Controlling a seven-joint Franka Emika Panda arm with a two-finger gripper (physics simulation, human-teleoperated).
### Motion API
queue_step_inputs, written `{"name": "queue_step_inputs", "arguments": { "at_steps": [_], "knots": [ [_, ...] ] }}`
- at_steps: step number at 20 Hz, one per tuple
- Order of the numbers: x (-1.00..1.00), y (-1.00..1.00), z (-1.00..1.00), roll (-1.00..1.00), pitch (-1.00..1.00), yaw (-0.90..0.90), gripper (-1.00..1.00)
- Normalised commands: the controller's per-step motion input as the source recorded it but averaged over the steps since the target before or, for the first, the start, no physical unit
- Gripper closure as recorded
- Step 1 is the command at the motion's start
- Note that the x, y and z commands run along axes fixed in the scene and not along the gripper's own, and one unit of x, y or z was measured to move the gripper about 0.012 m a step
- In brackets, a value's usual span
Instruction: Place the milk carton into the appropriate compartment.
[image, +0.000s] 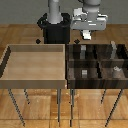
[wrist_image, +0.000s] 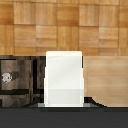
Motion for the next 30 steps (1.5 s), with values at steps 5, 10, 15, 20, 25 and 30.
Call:
{"name": "queue_step_inputs", "arguments": {
  "at_steps": [5, 10, 15, 20, 25, 30],
  "knots": [
    [-0.2, -0.7, 0.0, 0.0, 0.0, 0.0, 1.0],
    [0.0, -0.2, -0.2, 0.0, 0.0, 0.0, 1.0],
    [0.0, 0.0, -1.0, 0.0, 0.0, 0.0, 1.0],
    [0.0, 0.0, -1.0, 0.0, 0.0, 0.0, 1.0],
    [-0.2, 0.0, -0.8, 0.0, 0.0, 0.0, 1.0],
    [0.0, 0.0, -0.2, 0.0, 0.0, 0.0, 1.0]
  ]
}}
